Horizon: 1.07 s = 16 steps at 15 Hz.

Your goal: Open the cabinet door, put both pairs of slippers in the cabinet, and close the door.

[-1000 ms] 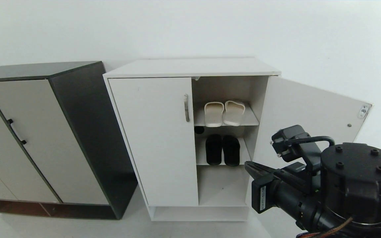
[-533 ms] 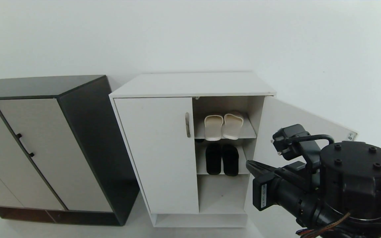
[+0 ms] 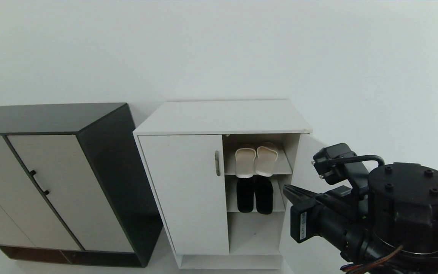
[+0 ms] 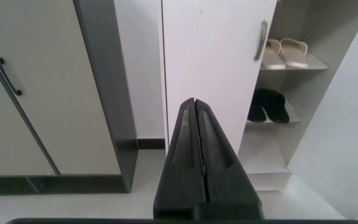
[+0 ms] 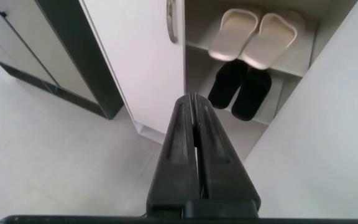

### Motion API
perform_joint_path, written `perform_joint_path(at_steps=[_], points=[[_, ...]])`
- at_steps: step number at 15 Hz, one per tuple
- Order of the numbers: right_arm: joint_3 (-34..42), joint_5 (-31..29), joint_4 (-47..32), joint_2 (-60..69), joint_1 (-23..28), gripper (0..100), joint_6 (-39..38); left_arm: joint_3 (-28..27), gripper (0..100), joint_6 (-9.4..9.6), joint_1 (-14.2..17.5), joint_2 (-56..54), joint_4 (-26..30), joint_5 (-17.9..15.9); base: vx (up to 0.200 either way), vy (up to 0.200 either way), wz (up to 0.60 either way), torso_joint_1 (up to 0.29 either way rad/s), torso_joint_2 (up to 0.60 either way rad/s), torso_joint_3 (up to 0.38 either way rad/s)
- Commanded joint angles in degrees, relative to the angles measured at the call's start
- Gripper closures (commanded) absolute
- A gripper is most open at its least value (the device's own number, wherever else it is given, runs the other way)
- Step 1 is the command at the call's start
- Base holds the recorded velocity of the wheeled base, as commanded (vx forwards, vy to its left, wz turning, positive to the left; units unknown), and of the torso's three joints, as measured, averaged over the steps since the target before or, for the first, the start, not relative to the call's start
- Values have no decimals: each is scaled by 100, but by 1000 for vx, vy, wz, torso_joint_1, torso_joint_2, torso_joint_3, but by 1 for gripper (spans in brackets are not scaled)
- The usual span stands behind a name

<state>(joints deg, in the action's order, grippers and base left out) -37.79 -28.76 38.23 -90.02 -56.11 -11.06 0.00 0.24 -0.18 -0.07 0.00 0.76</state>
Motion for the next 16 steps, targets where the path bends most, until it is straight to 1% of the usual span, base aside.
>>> perform_joint_path(at_steps=[1, 4, 6, 10, 13, 16], points=[[26, 2, 0, -7, -5, 100, -2, 0, 100, 2, 1, 7, 0, 4, 0, 0, 0, 212, -510, -295], [114, 19, 18, 2, -5, 100, 104, 0, 100, 2, 1, 7, 0, 4, 0, 0, 0, 232, -533, -310], [158, 19, 44, 2, -14, 100, 209, 0, 100, 2, 1, 7, 0, 4, 0, 0, 0, 141, -320, -185], [290, 72, 115, 10, -75, 100, 350, 0, 100, 2, 1, 7, 0, 4, 0, 0, 0, 24, -49, -26], [430, 230, 396, 19, -75, 100, 367, 0, 100, 2, 1, 7, 0, 4, 0, 0, -600, -1, -9, -1], [615, 230, 730, -25, -49, 100, 640, 0, 100, 2, 1, 7, 0, 4, 0, 0, 0, 0, 0, 0]])
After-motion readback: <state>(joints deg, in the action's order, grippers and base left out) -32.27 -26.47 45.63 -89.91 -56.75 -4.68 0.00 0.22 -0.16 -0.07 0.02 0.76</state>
